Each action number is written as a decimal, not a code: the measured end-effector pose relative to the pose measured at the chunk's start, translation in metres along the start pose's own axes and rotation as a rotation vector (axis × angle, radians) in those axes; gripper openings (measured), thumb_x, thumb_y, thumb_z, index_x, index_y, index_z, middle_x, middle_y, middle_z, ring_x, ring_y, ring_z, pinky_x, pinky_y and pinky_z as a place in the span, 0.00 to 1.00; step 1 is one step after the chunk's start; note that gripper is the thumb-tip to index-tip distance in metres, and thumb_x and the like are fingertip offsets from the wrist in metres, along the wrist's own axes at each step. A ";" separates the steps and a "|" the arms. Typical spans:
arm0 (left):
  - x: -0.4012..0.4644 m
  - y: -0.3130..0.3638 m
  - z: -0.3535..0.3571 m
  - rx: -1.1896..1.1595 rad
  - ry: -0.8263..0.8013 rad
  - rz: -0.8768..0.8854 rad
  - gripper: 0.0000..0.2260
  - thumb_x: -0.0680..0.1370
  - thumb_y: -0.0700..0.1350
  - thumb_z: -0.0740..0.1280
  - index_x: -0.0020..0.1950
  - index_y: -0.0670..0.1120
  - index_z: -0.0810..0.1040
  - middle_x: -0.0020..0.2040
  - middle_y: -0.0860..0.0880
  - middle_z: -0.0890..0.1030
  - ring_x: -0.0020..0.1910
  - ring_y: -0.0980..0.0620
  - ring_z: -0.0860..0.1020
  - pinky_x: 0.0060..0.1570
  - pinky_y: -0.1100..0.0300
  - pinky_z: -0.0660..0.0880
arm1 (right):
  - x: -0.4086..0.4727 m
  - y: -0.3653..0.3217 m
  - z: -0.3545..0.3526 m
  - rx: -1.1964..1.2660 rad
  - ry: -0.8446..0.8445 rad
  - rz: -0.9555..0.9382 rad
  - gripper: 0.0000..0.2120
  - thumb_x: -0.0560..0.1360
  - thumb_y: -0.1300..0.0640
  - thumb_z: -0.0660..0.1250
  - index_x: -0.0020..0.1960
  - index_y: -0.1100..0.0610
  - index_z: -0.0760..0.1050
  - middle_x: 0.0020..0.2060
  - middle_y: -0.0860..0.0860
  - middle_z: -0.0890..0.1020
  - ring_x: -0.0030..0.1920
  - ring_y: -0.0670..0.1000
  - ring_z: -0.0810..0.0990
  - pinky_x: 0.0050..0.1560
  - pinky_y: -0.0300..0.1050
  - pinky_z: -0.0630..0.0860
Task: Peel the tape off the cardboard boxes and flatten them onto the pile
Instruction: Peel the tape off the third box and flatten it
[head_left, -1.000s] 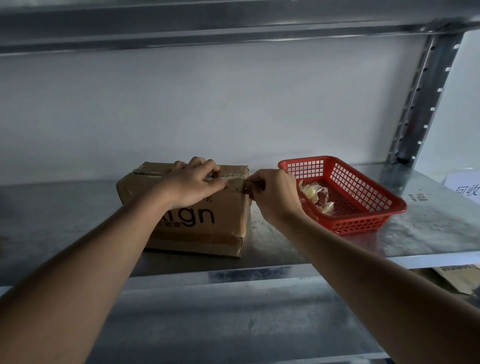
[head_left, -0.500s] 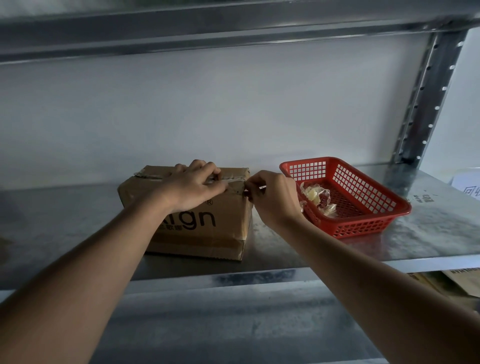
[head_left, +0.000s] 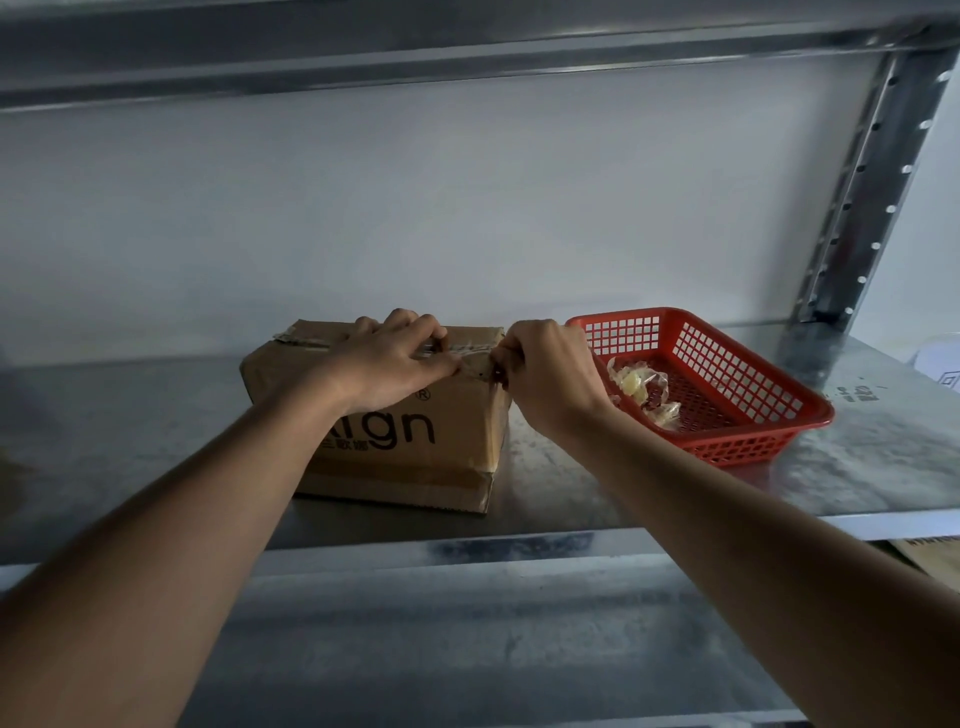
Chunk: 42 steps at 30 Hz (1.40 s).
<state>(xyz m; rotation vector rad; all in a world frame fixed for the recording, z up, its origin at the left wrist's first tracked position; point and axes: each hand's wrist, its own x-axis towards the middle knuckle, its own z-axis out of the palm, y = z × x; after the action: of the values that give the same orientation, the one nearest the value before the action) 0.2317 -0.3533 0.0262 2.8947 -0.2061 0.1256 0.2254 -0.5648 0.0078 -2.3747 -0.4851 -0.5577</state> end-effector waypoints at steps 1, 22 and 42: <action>0.000 0.000 0.000 0.005 0.000 0.001 0.23 0.80 0.72 0.54 0.69 0.63 0.67 0.74 0.56 0.65 0.75 0.43 0.59 0.60 0.46 0.60 | 0.001 -0.002 -0.002 -0.034 -0.021 -0.010 0.12 0.80 0.68 0.63 0.41 0.62 0.80 0.36 0.55 0.82 0.36 0.55 0.80 0.34 0.50 0.77; -0.002 -0.004 0.002 0.072 0.038 0.029 0.24 0.78 0.73 0.53 0.69 0.64 0.67 0.74 0.55 0.66 0.73 0.42 0.63 0.56 0.47 0.63 | 0.023 -0.016 -0.026 -0.345 -0.238 -0.215 0.08 0.79 0.69 0.67 0.52 0.59 0.83 0.48 0.56 0.82 0.45 0.57 0.83 0.47 0.51 0.83; -0.007 0.000 0.001 0.036 0.014 0.042 0.28 0.73 0.76 0.49 0.67 0.64 0.68 0.69 0.55 0.66 0.70 0.43 0.63 0.66 0.40 0.63 | 0.053 -0.058 -0.039 -0.725 -0.483 -0.395 0.17 0.76 0.61 0.74 0.35 0.53 0.69 0.31 0.48 0.74 0.30 0.46 0.74 0.31 0.39 0.72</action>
<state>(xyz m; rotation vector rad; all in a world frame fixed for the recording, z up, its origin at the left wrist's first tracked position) 0.2246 -0.3527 0.0242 2.9252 -0.2641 0.1585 0.2318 -0.5381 0.0911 -3.1505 -1.1404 -0.3523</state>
